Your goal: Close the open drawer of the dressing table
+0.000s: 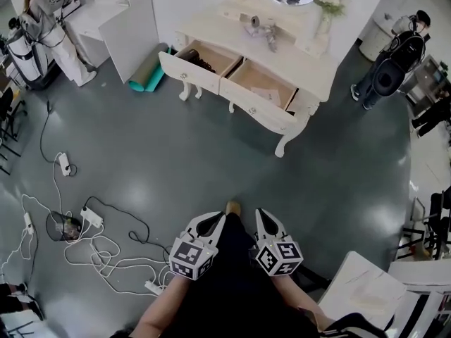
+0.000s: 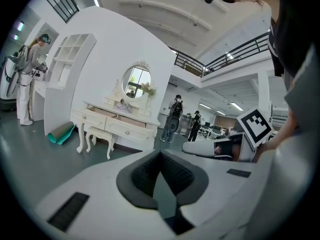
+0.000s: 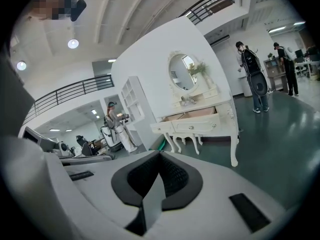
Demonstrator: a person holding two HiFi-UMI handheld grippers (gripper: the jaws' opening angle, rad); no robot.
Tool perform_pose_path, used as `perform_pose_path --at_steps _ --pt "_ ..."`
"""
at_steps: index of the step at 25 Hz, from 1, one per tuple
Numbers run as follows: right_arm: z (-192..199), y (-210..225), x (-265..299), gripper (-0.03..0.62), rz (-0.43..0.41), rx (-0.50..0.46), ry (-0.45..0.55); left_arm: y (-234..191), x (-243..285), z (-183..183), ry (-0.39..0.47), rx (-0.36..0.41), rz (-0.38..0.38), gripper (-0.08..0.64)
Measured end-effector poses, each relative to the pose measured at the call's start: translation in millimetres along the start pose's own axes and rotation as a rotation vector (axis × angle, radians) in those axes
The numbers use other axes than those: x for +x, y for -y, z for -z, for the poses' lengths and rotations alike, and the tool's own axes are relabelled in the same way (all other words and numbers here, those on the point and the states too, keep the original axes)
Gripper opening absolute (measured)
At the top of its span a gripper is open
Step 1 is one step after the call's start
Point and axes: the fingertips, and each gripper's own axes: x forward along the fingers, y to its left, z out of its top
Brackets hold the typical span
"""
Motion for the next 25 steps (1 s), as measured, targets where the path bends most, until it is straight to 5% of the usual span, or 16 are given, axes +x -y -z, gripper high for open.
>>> perform_pose_path --at_steps 25 --pt "-91 74 168 0.014 -0.042 0.034 -0.037 -105 139 -77 0.003 -0.030 -0.108 0.014"
